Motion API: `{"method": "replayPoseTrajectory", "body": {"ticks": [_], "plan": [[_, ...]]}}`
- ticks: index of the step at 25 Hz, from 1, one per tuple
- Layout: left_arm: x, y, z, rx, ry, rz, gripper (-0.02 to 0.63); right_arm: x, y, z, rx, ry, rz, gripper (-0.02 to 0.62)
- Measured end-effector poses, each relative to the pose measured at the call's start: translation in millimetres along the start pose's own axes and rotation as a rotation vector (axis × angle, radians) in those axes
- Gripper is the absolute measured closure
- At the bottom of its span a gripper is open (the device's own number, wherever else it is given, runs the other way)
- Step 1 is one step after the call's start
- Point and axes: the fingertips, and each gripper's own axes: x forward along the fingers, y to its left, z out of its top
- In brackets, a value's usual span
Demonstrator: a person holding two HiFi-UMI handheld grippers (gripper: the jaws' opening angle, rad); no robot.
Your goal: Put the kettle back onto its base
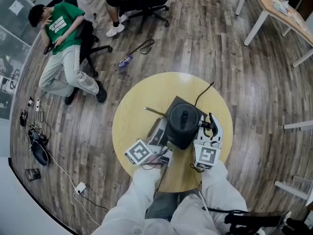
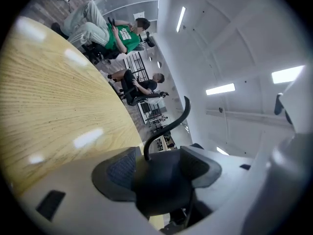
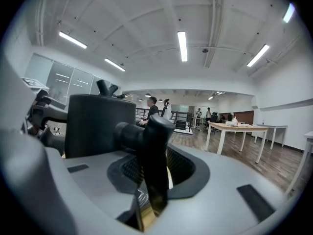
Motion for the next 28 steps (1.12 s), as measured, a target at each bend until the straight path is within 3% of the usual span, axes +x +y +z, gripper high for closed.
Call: {"method": "replayPoseTrajectory", "body": {"ticks": [3, 7, 9, 14, 16, 20, 21, 23, 28], "plan": [[-10.1, -11.9, 2.8, 0.067, -0.031, -0.052, 0.321, -12.8, -0.6, -1.6, -0.002, 0.008, -0.009, 0.502], [-37.3, -24.2, 7.7, 0.257, -0.067, -0.004, 0.321, -38.3, 1.7, -4.5, 0.009, 0.026, -0.02, 0.488], [-55.0, -40.4, 7.0, 0.393, -0.084, 0.016, 0.341, -56.5, 1.2, -2.4, 0.029, 0.017, -0.032, 0.486], [-100.4, -98.9, -4.3, 0.855, -0.13, 0.092, 0.408, -101.2, 9.2, 11.7, 0.084, 0.038, -0.002, 0.488], [-115.4, -113.5, -20.8, 0.96, -0.108, 0.11, 0.419, -117.9, 18.1, 22.4, 0.069, 0.048, 0.028, 0.488], [-142.9, -109.9, -54.6, 1.003, -0.004, 0.184, 0.425, -148.2, 39.8, 43.0, 0.025, 0.077, 0.101, 0.518], [-148.4, -107.5, -61.5, 1.019, 0.025, 0.208, 0.457, -153.8, 44.5, 45.9, 0.023, 0.094, 0.123, 0.562], [-157.1, -108.0, -75.2, 1.046, 0.064, 0.236, 0.606, -164.6, 53.0, 49.9, 0.036, 0.128, 0.186, 0.583], [-168.9, -121.9, -97.5, 1.008, 0.093, 0.22, 0.606, -183.2, 64.5, 55.8, 0.047, 0.16, 0.275, 0.583]]}}
